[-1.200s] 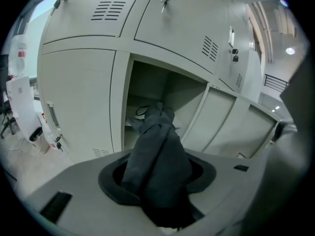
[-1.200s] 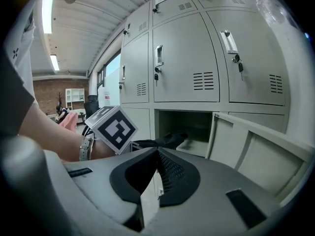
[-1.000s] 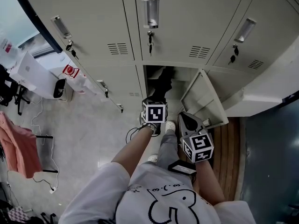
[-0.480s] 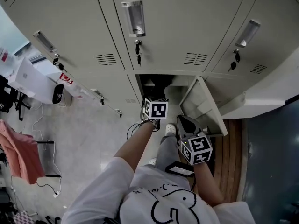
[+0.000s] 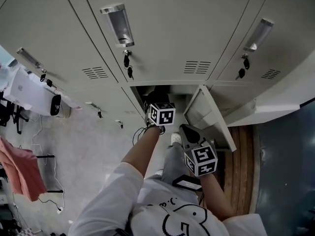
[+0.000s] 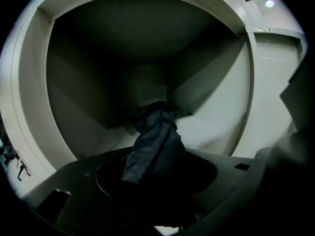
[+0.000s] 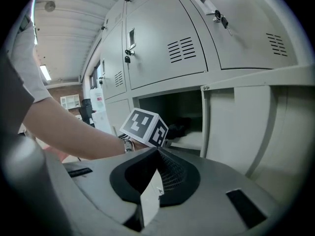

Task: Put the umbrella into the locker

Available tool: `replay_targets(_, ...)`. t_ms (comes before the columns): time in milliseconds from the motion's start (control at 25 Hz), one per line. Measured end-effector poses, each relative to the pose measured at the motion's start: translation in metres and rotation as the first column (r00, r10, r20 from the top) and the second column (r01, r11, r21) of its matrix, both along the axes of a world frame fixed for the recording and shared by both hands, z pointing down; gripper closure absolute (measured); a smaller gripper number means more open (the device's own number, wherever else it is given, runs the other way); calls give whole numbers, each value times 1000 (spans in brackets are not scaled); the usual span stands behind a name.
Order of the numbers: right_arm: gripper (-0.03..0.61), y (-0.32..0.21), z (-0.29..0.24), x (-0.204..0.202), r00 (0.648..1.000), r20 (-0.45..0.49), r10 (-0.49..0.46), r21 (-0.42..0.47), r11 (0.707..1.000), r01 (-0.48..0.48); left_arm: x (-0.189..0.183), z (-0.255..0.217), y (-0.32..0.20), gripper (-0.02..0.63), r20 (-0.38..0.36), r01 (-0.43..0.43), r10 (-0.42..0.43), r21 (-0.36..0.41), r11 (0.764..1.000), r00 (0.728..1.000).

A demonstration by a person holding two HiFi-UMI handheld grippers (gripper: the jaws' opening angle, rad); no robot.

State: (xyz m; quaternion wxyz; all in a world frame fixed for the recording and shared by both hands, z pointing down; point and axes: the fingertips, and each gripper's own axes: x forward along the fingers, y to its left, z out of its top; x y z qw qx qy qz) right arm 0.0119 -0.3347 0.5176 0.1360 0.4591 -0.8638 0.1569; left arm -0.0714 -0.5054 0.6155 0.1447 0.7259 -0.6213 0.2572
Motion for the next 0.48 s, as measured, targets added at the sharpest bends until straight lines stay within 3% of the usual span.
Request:
replay_targets(280, 560, -4, 13, -5, 1000, 11, -15, 6, 1000, 15, 4, 0, -21, 383, 123, -85, 76, 67, 994, 989)
replay_targets(480, 560, -9, 16, -10, 999, -14, -40, 36, 999, 41, 5, 3, -37, 377, 135, -122, 110, 84, 989, 985)
